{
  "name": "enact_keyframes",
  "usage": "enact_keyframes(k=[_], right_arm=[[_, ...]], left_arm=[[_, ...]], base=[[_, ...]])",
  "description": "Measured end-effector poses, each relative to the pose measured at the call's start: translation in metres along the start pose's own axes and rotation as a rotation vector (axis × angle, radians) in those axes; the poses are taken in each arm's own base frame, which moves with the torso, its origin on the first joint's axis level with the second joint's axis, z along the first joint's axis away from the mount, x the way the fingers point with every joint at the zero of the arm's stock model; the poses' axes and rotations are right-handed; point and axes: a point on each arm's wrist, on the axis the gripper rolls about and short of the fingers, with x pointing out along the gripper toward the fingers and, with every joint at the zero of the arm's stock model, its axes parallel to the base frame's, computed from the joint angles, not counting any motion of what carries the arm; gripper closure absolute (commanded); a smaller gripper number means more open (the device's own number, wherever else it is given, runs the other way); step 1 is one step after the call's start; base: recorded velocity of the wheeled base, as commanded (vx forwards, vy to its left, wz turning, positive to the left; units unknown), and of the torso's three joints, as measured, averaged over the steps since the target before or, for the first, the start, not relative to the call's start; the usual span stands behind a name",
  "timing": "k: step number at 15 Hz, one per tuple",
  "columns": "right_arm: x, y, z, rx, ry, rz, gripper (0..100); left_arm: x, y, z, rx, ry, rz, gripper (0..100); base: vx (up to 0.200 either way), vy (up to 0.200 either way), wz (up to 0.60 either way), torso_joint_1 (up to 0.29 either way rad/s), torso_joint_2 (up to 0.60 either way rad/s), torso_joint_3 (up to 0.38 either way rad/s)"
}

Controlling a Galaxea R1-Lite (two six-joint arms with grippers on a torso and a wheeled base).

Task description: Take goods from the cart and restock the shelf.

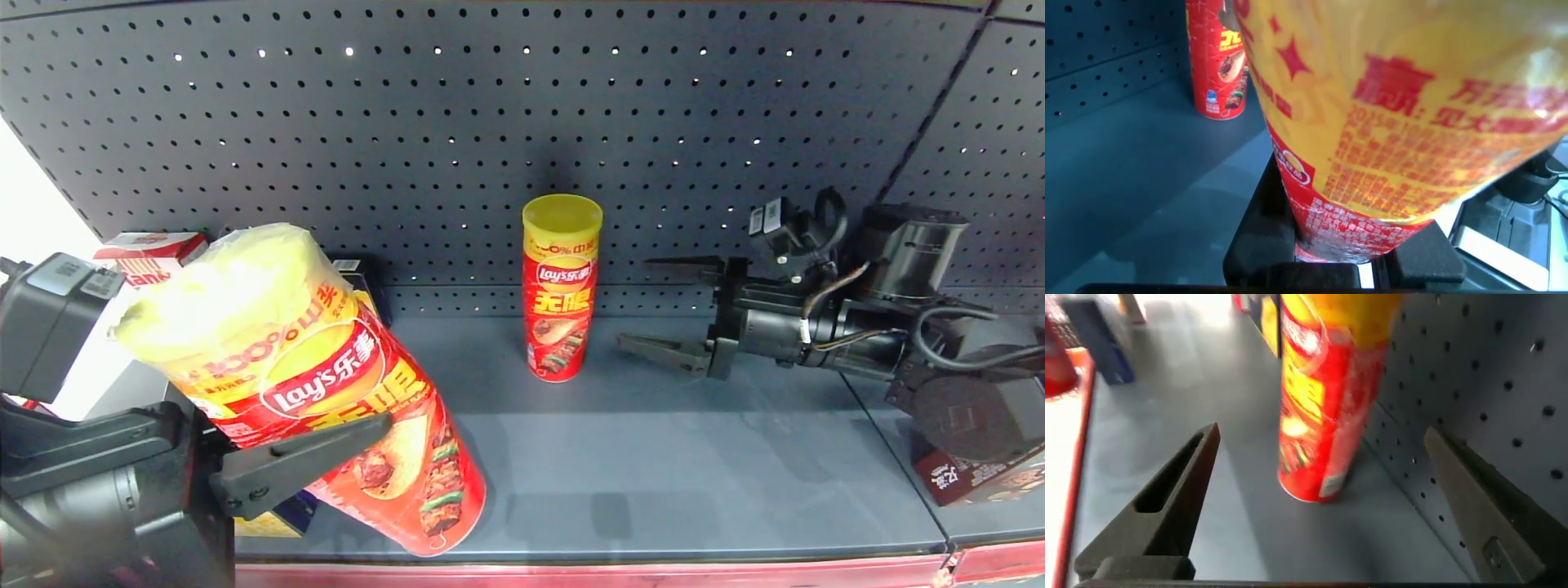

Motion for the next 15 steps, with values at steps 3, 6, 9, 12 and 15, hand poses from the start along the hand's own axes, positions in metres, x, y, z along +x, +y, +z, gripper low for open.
enact_keyframes(k=[3, 6, 9, 12, 15], right_arm=[[0.017, -0.010, -0.014, 0.012, 0.008, 0.009, 0], [0.032, -0.013, -0.024, 0.062, 0.012, 0.022, 0], [0.047, -0.011, -0.033, 0.097, 0.019, 0.041, 0], [0.055, -0.010, -0.043, 0.116, 0.031, 0.053, 0], [0.059, -0.008, -0.049, 0.126, 0.040, 0.062, 0]], left_arm=[[-0.001, 0.001, 0.000, 0.000, -0.002, 0.009, 100], [-0.001, 0.002, 0.000, 0.000, -0.001, 0.011, 100], [-0.001, 0.002, -0.001, -0.002, 0.001, 0.012, 100], [-0.001, 0.002, -0.001, -0.003, 0.003, 0.012, 100], [-0.001, 0.002, -0.002, -0.004, 0.004, 0.014, 100]], base=[[0.000, 0.000, 0.00, 0.000, 0.00, 0.000], [0.000, 0.000, 0.00, 0.000, 0.00, 0.000], [0.000, 0.000, 0.00, 0.000, 0.00, 0.000], [0.000, 0.000, 0.00, 0.000, 0.00, 0.000], [0.000, 0.000, 0.00, 0.000, 0.00, 0.000]])
